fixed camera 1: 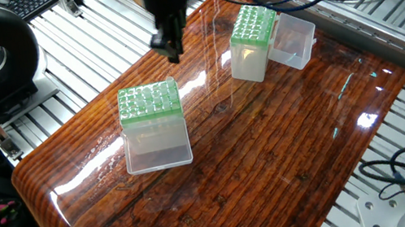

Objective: Transfer all large pipette tips from one holder to another

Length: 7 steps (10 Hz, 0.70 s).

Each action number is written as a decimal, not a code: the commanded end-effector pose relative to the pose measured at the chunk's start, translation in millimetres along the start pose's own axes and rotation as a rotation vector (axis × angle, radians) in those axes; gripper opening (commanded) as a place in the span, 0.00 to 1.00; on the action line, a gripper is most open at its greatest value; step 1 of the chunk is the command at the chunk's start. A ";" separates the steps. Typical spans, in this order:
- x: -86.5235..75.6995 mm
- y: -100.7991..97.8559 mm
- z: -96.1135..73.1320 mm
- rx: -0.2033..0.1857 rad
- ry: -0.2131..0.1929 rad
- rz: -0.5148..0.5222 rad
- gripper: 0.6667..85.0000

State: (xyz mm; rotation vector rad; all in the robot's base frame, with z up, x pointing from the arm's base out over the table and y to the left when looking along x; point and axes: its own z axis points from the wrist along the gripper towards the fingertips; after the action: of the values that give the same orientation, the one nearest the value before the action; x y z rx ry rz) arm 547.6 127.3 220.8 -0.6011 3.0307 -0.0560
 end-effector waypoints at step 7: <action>-6.9 10.4 -0.9 -0.035 -0.014 -0.067 0.31</action>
State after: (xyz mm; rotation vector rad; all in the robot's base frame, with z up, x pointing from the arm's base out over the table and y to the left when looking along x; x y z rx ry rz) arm 549.5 132.2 220.5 -0.7111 3.0098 -0.0469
